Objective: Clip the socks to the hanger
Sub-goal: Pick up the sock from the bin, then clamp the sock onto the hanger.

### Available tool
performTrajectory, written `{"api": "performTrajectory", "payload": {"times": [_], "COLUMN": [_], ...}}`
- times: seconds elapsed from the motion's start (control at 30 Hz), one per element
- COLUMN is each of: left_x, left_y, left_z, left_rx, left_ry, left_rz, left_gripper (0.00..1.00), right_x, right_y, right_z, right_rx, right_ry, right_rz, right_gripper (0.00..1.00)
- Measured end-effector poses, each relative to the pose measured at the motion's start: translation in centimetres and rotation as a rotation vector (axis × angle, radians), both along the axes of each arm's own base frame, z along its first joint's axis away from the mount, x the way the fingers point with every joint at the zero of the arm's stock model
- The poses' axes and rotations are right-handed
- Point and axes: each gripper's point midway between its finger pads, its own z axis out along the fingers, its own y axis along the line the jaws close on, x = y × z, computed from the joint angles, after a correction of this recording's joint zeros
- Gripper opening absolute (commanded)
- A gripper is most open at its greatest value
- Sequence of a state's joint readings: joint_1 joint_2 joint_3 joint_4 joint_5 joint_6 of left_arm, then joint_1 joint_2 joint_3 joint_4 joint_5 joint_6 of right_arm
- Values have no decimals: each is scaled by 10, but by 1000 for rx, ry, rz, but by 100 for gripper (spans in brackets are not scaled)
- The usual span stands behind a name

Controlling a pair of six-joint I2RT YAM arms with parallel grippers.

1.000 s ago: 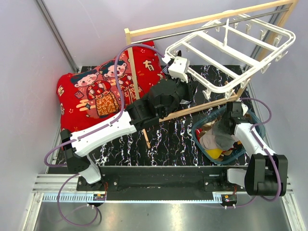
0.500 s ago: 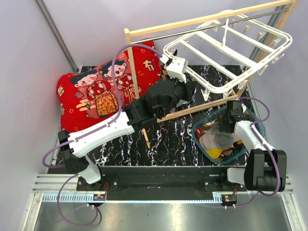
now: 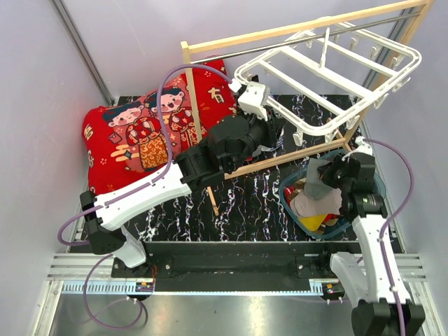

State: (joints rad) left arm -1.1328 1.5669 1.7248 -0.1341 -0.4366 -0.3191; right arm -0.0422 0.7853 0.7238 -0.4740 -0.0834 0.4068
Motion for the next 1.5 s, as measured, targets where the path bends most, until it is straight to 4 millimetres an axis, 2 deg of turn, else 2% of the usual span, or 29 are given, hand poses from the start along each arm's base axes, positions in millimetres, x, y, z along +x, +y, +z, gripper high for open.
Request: {"api": "performTrajectory", "payload": {"times": [0.37,0.57,0.77,1.23,1.5], "left_x": [-5,-8,-13,-25,-28], "left_y": [-3,-5,-8,-17,-25], "left_z": [3,9,12,19,14], "left_rx": [-21,-38,-54,-99,-96], "left_ry": [12,14,30,75,98], "left_rz": [-31,-50,-79,-153,-185], "left_gripper": [11,11,11,11,11], "right_x": [-38,-48,-57,-64,-66], "right_y": [55,80,93,106,107], "right_z": [99,130,163,194,204], "right_rx": [42,94,131,153,143], "right_ry": [-474,-609,-734,-827,-857], "right_rz": [334,479,567,671,682], "right_gripper": [0,0,0,0,0]}}
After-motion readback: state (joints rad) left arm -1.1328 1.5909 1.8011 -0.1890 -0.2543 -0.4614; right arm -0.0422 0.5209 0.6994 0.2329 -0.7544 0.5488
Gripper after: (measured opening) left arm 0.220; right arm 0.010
